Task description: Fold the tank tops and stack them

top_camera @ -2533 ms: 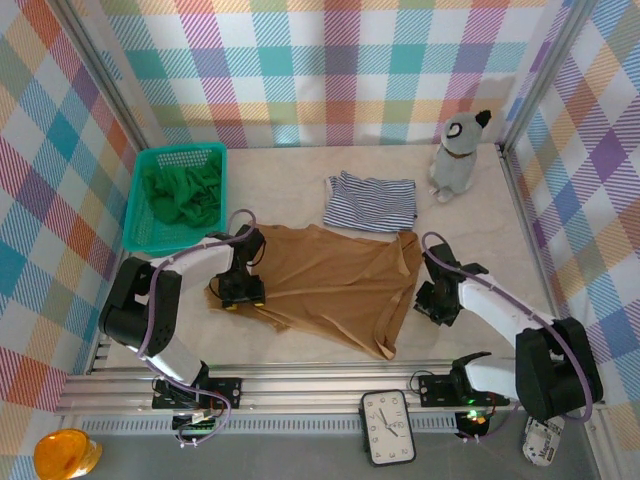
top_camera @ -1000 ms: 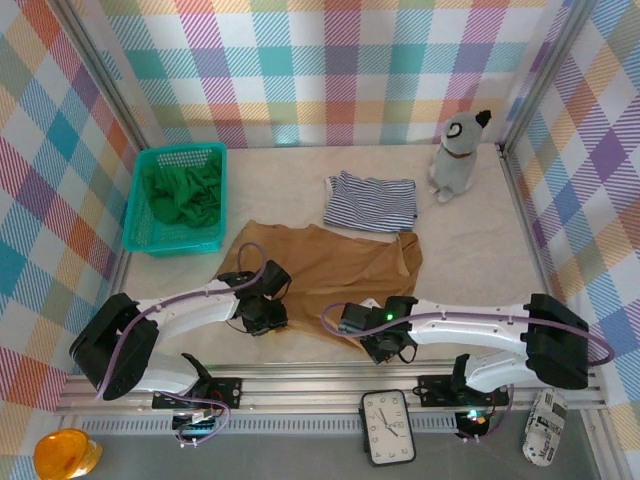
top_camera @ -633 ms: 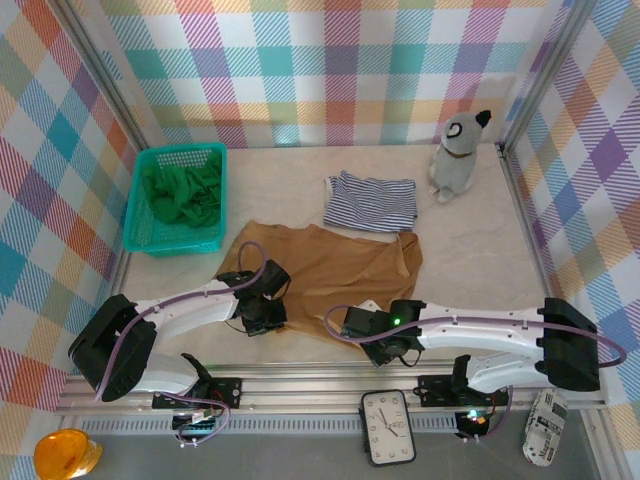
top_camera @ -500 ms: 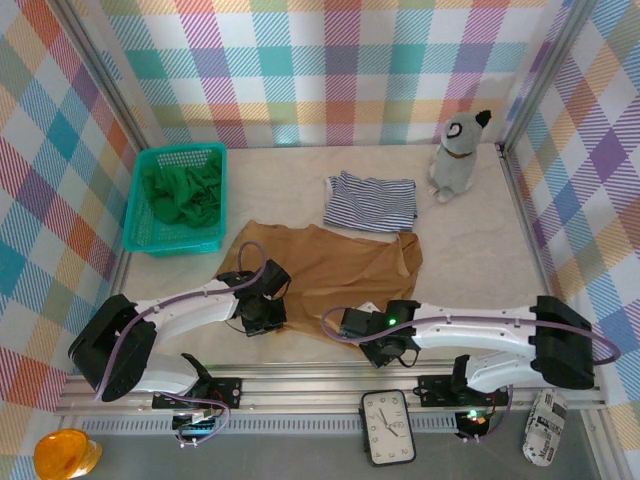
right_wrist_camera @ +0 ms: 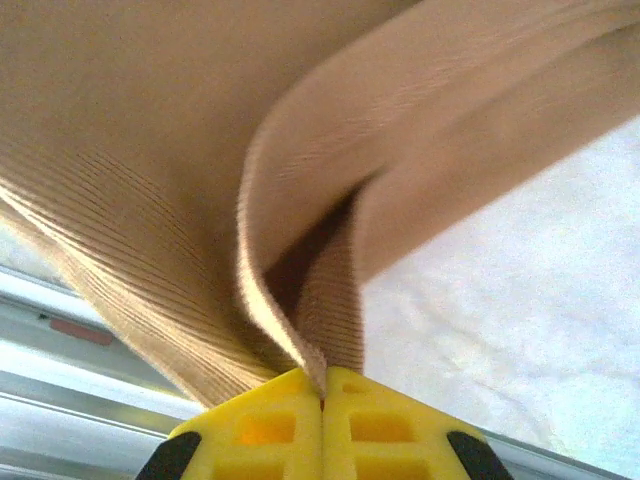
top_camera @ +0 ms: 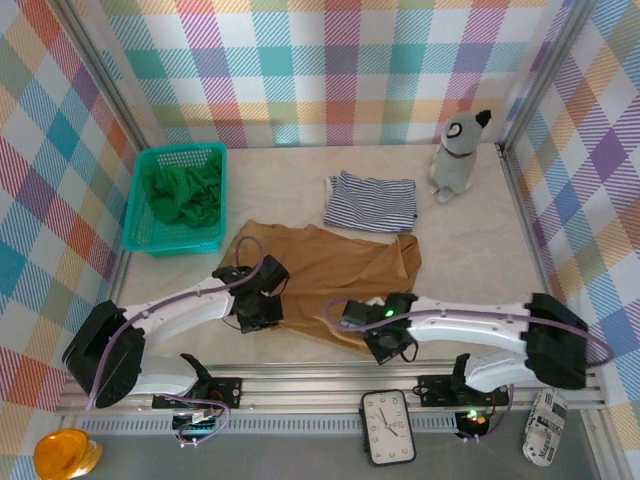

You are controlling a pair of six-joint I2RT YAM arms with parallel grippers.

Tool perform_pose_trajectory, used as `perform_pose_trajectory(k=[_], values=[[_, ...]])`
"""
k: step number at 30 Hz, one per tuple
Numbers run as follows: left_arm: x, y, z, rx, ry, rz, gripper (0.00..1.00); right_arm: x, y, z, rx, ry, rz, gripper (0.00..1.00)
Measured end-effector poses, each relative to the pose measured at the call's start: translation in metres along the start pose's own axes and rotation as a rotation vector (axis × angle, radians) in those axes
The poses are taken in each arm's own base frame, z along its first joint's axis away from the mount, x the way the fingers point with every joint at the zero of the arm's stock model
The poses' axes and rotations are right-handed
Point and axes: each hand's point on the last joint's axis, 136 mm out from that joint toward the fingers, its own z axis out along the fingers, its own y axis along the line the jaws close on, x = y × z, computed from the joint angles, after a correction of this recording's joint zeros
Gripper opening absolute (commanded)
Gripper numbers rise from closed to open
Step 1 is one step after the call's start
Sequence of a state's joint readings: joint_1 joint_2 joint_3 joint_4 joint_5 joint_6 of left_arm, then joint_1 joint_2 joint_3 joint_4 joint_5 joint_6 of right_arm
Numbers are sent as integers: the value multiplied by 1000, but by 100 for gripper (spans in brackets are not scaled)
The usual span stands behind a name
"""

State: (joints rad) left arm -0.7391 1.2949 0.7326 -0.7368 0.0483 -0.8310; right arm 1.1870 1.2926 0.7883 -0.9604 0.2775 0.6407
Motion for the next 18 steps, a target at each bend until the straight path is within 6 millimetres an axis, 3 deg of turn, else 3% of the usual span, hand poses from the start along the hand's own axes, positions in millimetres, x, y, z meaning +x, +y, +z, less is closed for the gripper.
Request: perform_pose_trajectory(k=[4,9,13,18], values=[[-15,-9,-33,11,-67,31,0,-29,-22,-35,-80,-146,156,0],[-36,-19,-81,22,-145,63,0,-74,-57,-98,-172,-388,324,0],[-64,-25,-135,47,-241,68,0,-112,-81,-153,-210,-585,391,0],[-93,-26,-209,81,-391,78,0,-145,-100,-216,-239,-773,406,0]])
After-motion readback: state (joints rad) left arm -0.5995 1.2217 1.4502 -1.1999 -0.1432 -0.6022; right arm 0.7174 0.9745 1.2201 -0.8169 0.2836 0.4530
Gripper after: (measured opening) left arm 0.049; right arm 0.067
